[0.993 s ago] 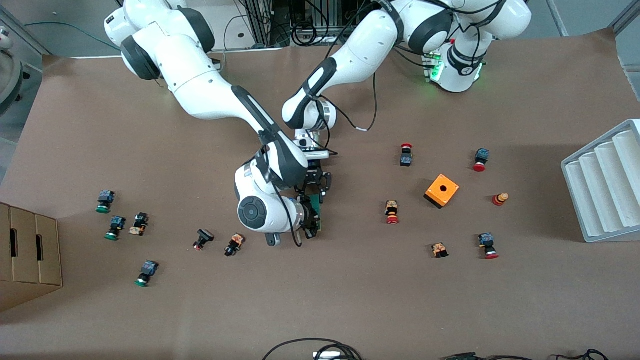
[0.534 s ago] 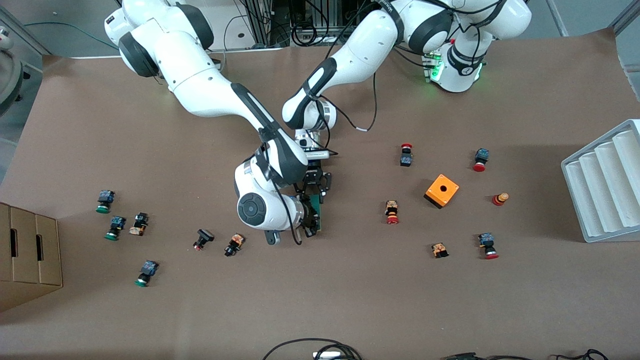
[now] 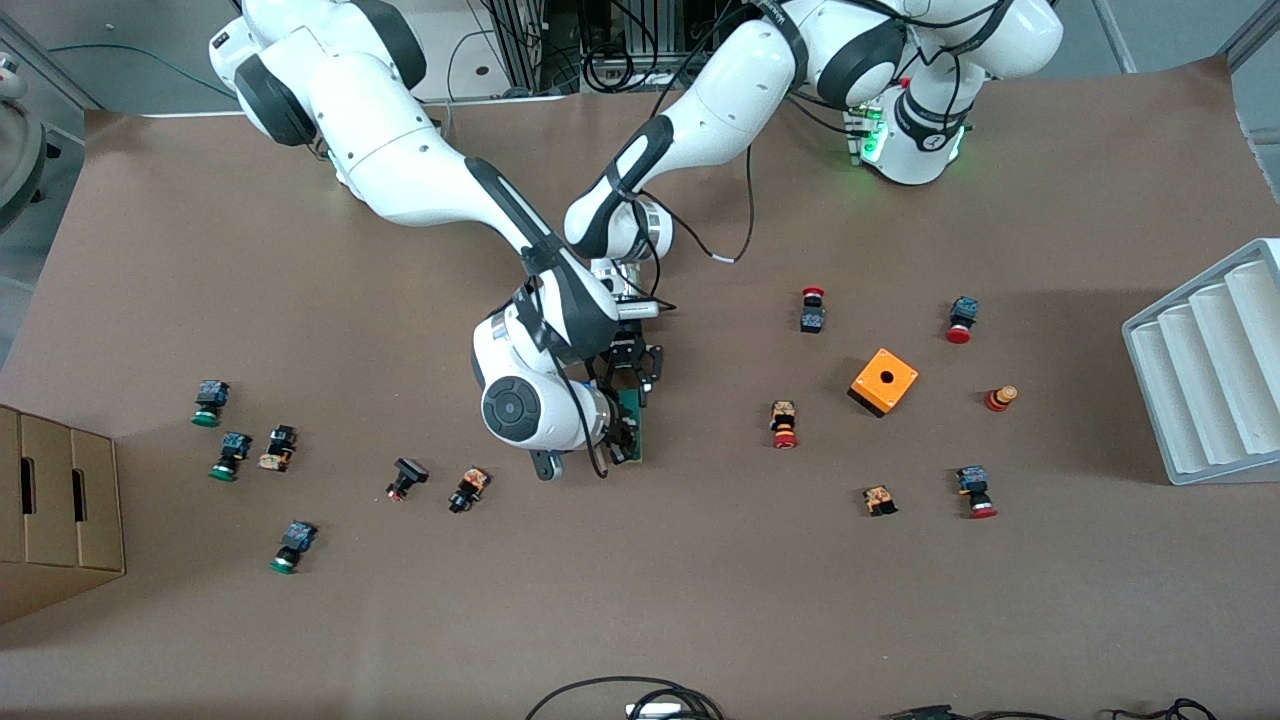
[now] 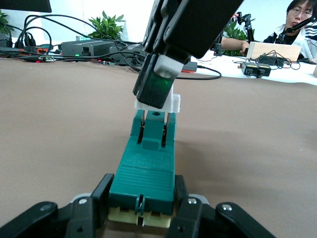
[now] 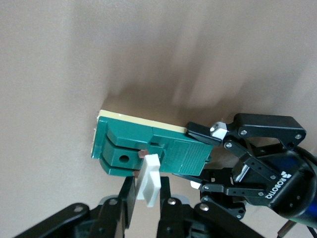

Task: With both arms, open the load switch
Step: 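Push the white lever down with the right gripper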

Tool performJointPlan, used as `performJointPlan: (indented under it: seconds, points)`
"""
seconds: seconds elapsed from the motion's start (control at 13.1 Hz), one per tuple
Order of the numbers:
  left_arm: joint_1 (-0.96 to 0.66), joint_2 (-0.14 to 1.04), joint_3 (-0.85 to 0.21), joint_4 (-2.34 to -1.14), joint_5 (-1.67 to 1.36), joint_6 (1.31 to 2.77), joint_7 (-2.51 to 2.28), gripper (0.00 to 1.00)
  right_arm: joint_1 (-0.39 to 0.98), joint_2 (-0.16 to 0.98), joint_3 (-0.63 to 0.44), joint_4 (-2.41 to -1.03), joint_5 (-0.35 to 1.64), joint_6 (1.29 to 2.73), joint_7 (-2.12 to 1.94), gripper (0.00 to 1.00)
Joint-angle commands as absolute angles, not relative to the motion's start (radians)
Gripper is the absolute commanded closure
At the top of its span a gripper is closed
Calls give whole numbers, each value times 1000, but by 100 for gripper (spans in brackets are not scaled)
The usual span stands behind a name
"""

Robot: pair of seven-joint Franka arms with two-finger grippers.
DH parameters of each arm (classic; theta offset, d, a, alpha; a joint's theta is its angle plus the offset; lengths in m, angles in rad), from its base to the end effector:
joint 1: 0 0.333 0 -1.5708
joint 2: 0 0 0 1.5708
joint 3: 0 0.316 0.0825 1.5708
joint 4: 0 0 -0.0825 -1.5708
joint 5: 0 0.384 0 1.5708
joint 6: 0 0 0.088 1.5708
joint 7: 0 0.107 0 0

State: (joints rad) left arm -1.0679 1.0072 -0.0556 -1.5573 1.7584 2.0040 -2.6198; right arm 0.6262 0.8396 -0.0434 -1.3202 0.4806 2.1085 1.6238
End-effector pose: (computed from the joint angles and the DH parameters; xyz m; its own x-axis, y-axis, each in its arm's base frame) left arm 0.3452 -0.5732 0.0548 0.2925 0.1079 0.9502 0.0990 -0.9917 0.0821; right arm 0.6023 0.4318 0.2306 0.2432 -0.9045 -0.3504 -0.9483 -0.2977 0.1101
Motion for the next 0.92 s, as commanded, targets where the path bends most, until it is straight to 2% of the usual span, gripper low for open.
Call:
performJointPlan:
  seconds: [0.0, 0.31, 0.84]
  points:
    - [-1063, 1032, -51, -1536, 1766, 2033, -2620, 45, 630, 802, -49, -1394, 453, 2080, 1612, 78]
    - [-1063, 1032, -51, -1536, 1764, 2033, -2620, 44, 630, 790, -48, -1394, 453, 2076, 1615, 82]
    - [-1065, 1032, -51, -1536, 1764, 2033, -2620, 45, 635, 759, -48, -1411, 434, 2072, 1614, 78]
